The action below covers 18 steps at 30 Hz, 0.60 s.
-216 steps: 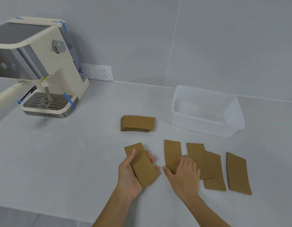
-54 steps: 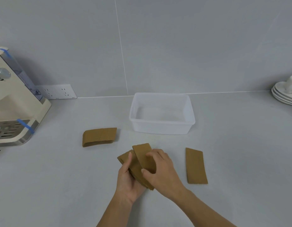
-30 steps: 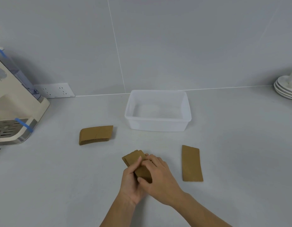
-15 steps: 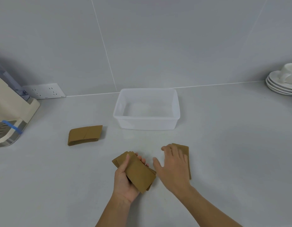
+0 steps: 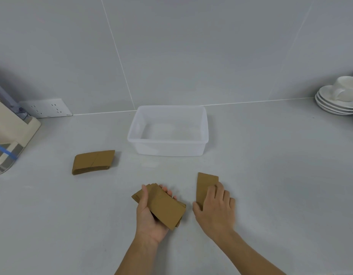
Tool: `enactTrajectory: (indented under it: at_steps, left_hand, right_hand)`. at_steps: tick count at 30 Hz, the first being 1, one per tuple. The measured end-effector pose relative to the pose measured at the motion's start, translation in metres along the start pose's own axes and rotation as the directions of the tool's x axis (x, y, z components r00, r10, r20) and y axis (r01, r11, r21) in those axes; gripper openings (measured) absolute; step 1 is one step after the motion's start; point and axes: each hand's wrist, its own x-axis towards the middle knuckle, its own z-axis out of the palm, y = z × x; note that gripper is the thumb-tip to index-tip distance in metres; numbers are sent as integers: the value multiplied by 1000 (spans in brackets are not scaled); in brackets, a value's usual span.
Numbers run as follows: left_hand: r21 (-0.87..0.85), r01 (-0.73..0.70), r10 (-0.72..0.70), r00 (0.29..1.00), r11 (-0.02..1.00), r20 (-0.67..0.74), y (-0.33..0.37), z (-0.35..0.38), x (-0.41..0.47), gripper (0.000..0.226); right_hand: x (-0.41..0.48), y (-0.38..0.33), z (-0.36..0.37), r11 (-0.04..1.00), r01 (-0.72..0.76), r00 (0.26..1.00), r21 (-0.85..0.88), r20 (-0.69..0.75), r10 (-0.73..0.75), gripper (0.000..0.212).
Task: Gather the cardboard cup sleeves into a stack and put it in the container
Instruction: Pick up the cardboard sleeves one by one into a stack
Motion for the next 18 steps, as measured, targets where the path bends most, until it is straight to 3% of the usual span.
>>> enactTrajectory:
  at_steps: [3, 8, 14, 18]
  left_hand:
    - [-2, -2, 2, 1000, 1000, 5, -1, 2, -1, 53]
    - [7, 15, -15, 1000, 1000, 7, -1, 1, -2, 53]
    - [13, 44, -44, 999, 999, 26, -1, 5, -2, 60]
    - [63, 95, -102, 987, 993, 126, 1, 10, -10, 66]
  right_hand:
    - [1, -1, 1, 997, 2, 1000, 82, 0, -2, 38]
    - [4, 4, -3, 943, -30, 999, 331, -4, 33, 38]
    - [4, -13, -27, 791, 108, 993, 602, -25, -116, 41]
    - [-6, -29, -45, 703, 176, 959, 689, 40, -280, 42]
